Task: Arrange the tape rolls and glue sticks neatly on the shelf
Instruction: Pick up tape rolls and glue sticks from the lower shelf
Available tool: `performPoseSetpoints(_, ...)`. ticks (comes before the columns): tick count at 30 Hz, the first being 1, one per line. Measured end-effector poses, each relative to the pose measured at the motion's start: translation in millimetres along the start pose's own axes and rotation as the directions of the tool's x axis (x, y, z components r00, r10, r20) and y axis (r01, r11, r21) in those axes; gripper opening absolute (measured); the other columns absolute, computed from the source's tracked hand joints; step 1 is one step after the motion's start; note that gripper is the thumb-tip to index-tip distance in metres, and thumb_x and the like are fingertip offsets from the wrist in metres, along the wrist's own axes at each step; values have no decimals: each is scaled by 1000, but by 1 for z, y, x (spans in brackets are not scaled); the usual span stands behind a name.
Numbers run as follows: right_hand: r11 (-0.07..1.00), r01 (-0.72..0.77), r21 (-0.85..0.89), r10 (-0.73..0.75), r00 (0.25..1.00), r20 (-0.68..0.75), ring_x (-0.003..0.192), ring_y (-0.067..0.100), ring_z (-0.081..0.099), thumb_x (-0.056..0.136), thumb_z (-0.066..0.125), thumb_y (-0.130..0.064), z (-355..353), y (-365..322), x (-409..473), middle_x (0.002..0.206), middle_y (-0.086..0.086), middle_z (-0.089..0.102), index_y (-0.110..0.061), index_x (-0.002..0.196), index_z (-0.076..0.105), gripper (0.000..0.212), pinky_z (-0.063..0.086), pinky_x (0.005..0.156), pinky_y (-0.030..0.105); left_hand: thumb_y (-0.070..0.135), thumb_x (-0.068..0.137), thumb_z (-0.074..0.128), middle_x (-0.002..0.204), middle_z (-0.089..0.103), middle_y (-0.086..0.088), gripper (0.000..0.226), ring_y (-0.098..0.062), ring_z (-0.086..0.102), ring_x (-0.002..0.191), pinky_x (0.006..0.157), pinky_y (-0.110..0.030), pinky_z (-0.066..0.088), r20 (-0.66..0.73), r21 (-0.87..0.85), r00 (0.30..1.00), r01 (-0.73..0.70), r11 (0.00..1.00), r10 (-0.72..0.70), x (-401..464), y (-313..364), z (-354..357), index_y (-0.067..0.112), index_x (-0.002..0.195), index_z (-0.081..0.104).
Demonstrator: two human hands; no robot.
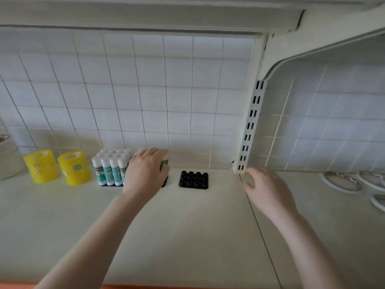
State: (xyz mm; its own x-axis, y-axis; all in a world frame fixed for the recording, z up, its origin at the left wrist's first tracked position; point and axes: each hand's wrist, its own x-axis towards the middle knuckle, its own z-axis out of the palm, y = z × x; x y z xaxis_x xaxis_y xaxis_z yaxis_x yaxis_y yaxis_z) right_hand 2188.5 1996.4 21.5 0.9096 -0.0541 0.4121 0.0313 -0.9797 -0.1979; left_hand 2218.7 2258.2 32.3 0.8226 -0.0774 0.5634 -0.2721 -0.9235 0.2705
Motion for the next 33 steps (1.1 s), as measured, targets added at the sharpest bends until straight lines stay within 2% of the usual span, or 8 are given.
performPoseSetpoints(6, 998, -56, -25, 53, 992, -115, 104, 26, 56, 91, 56, -26, -19, 50, -58, 111, 7, 62, -13, 123, 58, 35, 43, 85, 34, 21, 85, 65, 121, 61, -7, 41, -29, 53, 114, 93, -38, 41, 3, -46, 999, -45, 998, 45, -34, 51, -3, 10, 124, 59)
performPoseSetpoints(10, 995, -92, -32, 81, 962, -259, 79, 33, 65, 73, 77, -12, -30, 77, -105, 87, 13, 68, -3, 99, 69, 29, 52, 69, 39, 25, 87, 63, 123, 60, -4, 40, -27, 51, 116, 95, -37, 39, 11, -112, 995, -93, 989, 95, -55, 88, -4, 12, 125, 58)
performPoseSetpoints(12, 991, -124, -40, 107, 948, -301, 74, 35, 65, 69, 79, -9, -35, 88, -127, 82, 15, 67, -2, 94, 69, 28, 53, 65, 42, 27, 87, 62, 124, 59, -3, 41, -26, 51, 116, 94, -36, 39, 38, -153, 992, -110, 982, 117, -65, 105, -1, 13, 126, 57)
performPoseSetpoints(19, 972, -216, -92, 172, 922, -346, 70, 35, 64, 68, 80, -7, -70, 140, -182, 77, 16, 66, 0, 92, 70, 27, 52, 61, 40, 29, 88, 62, 130, 55, -3, 44, -24, 49, 119, 94, -37, 42, 152, -248, 975, -122, 961, 163, -105, 173, 13, 13, 128, 55)
performPoseSetpoints(24, 957, -290, -36, 254, 886, -388, 75, 36, 64, 74, 75, -8, -86, 196, -202, 81, 16, 66, 0, 96, 69, 25, 52, 64, 41, 30, 89, 60, 130, 55, -1, 44, -22, 48, 119, 94, -35, 41, 166, -261, 961, -172, 950, 220, -113, 228, 24, 16, 130, 54)
performPoseSetpoints(27, 957, -288, -27, 255, 885, -389, 76, 35, 64, 75, 74, -8, -93, 234, -208, 82, 15, 66, 0, 96, 69, 24, 53, 65, 40, 30, 88, 61, 128, 56, -3, 44, -24, 49, 118, 94, -36, 41, 166, -264, 959, -182, 947, 231, -113, 267, 39, 15, 129, 55)
performPoseSetpoints(33, 975, -216, -54, 180, 908, -379, 68, 32, 64, 71, 77, -7, -111, 339, -195, 77, 12, 66, -2, 93, 69, 24, 52, 56, 37, 30, 88, 61, 128, 56, -2, 43, -23, 49, 118, 94, -33, 40, 148, -301, 962, -176, 937, 228, -98, 378, 88, 16, 128, 55)
